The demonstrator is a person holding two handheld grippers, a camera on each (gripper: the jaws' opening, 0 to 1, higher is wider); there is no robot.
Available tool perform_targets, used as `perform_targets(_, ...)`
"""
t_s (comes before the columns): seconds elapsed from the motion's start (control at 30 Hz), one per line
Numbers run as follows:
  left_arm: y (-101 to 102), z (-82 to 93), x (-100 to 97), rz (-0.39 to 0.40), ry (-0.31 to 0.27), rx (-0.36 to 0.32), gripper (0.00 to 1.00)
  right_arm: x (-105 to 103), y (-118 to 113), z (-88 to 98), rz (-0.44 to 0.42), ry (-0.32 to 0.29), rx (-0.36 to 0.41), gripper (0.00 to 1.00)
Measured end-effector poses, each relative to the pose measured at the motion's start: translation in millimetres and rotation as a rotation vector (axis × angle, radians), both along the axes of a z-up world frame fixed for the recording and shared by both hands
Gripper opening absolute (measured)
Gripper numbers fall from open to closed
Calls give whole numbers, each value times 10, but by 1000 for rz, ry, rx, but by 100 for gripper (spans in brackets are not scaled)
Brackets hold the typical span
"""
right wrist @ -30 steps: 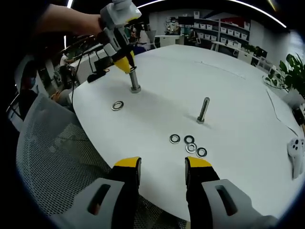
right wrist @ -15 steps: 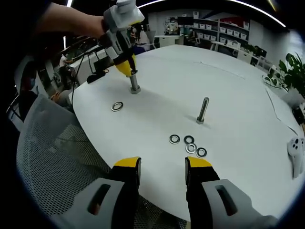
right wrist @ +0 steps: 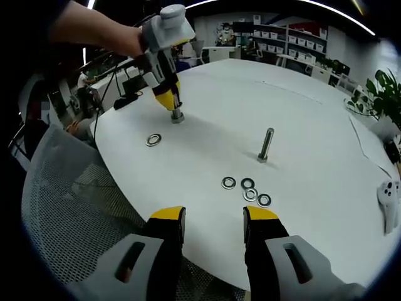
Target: Place the washer onto the threaded stud by aligning its center hole with the stud, sliding it down to the base, and recovering from edge contact or off-axis alignment until the washer reaches the visible bottom stop.
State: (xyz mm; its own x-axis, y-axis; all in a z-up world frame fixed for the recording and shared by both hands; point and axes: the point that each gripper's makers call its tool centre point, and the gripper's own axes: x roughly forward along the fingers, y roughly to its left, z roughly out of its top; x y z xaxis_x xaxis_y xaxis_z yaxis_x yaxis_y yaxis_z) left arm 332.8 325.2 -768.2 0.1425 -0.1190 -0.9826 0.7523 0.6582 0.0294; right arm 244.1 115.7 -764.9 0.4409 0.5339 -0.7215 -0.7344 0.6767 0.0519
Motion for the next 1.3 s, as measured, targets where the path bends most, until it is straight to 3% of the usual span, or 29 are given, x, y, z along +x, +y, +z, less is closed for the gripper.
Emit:
perform_targets(0.57,21,-200,-13,2,28,21,19,6,0,-11,-1,-2,-5,39)
perform_targets(1.3,90,-139,-11,141,-8,-56,28,4,-1,-26,3,-1,-13,39)
